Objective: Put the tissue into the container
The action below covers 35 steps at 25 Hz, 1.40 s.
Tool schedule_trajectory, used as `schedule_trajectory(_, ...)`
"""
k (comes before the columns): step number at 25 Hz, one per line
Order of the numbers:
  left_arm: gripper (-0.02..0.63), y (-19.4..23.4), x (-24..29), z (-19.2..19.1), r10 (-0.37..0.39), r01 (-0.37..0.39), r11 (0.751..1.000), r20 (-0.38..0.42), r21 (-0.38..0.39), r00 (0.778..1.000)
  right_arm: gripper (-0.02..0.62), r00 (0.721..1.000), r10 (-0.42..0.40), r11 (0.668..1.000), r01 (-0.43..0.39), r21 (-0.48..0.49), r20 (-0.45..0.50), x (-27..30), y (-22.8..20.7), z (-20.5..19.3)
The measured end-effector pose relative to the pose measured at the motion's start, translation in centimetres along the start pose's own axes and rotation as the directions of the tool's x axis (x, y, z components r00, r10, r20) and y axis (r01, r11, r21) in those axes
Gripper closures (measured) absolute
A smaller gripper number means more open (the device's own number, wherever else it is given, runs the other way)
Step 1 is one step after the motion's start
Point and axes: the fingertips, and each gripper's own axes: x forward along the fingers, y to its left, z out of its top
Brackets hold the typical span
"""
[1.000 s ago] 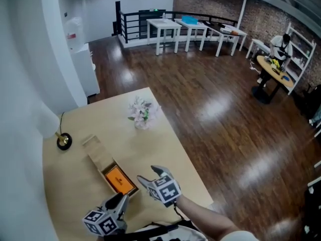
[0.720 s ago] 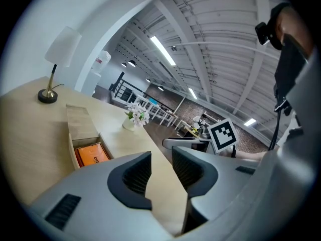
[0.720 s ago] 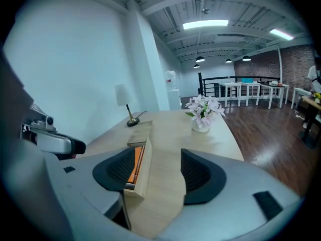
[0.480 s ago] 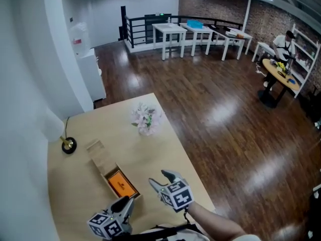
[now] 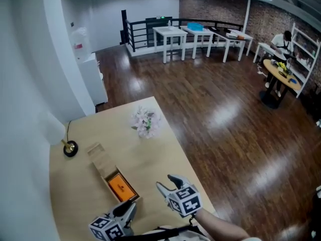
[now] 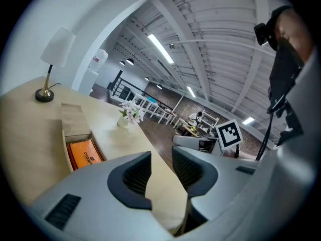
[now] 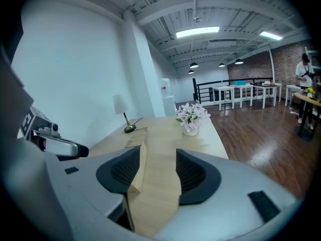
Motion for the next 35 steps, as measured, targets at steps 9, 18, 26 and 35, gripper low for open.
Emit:
schedule_trajectory(9,0.479,-1.1,0.1,-0.6,-0.018,0.019,1.000,-0.038,0.023,0.999,0.385,1.000,-0.018,0.999,0.018,0.036,0.015,-2.4,-1.0,-0.5)
schedule_trajectory(18,0.479,-2.4,0.4,-1.8,-0.041,0.042,0.999,-0.076,0.015,0.996,0.459,0.999,-0.032,0.998,0.032,0.050,0.002,-3.4,-0.8,-1.6)
schedule_trajectory(26,0.479,-2.8,0.6,-2.5,-0.045,0.048,0.998,-0.108,0.030,0.993,0.518,0.998,-0.055,0.998,0.054,0.045,0.008,-4.1,-0.1,-1.7)
schedule_trajectory(35,0.479,-3.1,0.6,-2.6,-0.043,0.050,0.997,-0.120,0.053,0.992,0.580,0.998,-0.053,0.995,0.051,0.083,0.025,-4.4,0.5,-2.7)
